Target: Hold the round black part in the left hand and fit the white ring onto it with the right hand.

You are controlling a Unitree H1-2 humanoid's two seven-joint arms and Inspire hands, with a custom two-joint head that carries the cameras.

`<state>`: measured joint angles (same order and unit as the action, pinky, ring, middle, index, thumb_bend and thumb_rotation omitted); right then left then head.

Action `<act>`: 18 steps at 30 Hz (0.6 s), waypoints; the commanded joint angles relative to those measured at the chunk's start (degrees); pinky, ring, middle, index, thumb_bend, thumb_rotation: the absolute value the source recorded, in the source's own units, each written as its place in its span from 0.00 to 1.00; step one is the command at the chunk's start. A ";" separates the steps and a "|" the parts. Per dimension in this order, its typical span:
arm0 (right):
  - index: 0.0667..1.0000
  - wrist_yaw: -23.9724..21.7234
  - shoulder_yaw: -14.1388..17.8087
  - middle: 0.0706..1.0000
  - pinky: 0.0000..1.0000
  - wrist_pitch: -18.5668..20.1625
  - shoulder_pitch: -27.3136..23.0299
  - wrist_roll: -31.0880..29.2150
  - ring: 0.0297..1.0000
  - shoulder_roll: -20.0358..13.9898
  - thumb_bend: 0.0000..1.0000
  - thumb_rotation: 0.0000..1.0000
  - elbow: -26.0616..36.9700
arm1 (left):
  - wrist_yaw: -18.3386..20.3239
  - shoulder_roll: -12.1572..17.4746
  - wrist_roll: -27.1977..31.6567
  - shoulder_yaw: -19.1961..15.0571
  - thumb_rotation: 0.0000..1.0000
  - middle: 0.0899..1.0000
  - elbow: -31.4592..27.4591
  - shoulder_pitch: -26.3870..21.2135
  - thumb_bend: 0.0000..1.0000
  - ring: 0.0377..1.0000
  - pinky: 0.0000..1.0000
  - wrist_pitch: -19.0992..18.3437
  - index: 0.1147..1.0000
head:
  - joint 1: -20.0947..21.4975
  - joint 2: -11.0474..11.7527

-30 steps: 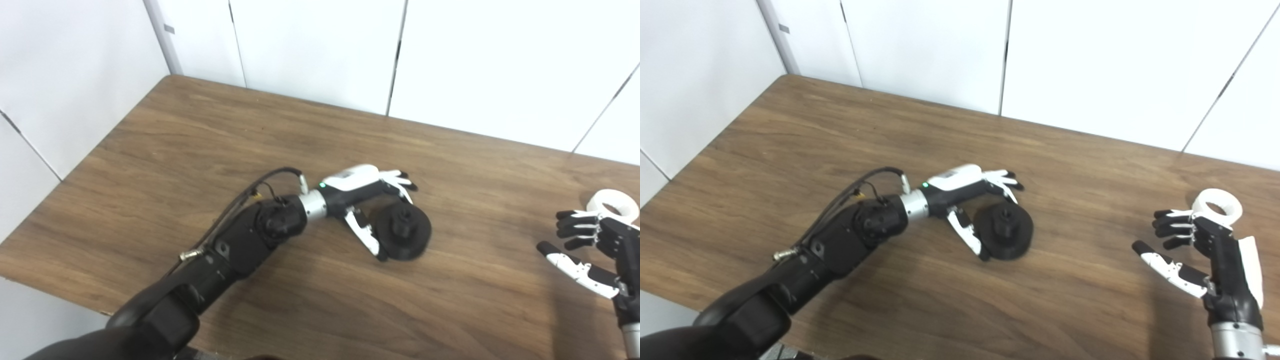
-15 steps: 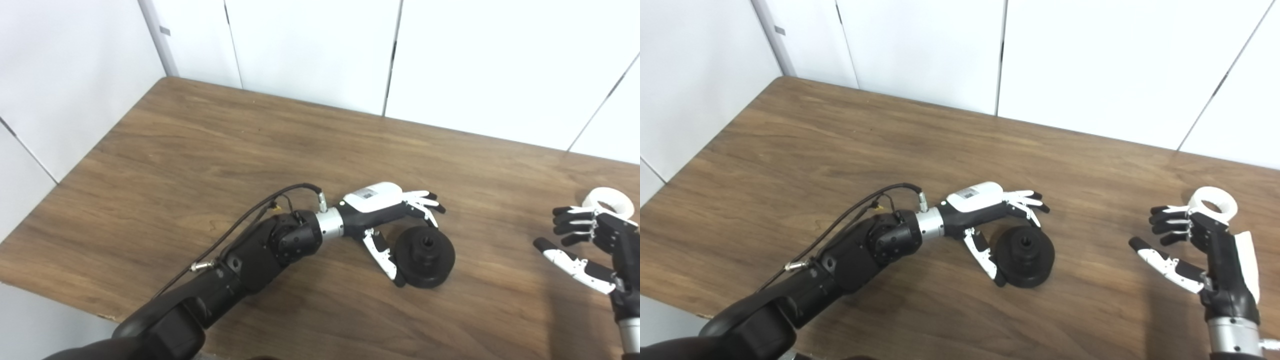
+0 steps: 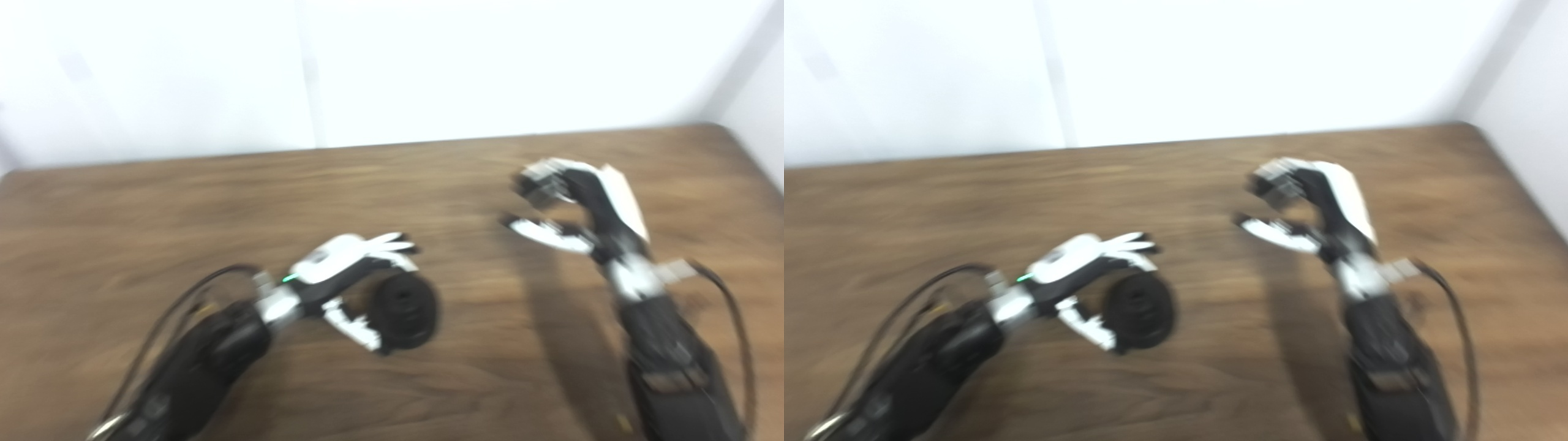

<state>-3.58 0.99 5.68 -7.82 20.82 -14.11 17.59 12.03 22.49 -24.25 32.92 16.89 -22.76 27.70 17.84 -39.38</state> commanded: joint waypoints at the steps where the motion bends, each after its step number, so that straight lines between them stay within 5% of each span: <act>1: 0.46 -0.46 0.13 0.63 0.47 1.30 -4.60 2.18 0.55 -1.87 0.51 0.14 2.38 | 3.26 3.55 -0.29 2.11 0.07 0.90 0.68 1.71 0.52 0.97 0.87 -0.79 0.42 | 3.70 0.90; 8: 0.46 -4.38 -2.40 0.64 0.46 10.15 -15.26 12.78 0.56 -5.39 0.51 0.14 2.19 | 1.85 7.51 1.69 5.20 0.07 0.90 1.39 0.62 0.52 0.97 0.86 -0.78 0.42 | 17.17 4.86; 18: 0.46 -9.00 -4.90 0.70 0.52 15.51 -22.20 23.57 0.66 -12.21 0.51 0.15 -3.73 | 1.39 10.01 5.28 8.17 0.07 0.90 2.25 -0.98 0.52 0.97 0.87 -0.78 0.42 | 20.27 6.82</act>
<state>-11.83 -4.05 20.42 -27.44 42.94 -24.30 13.34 10.00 29.34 -17.70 39.67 16.02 -25.05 27.74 38.06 -32.52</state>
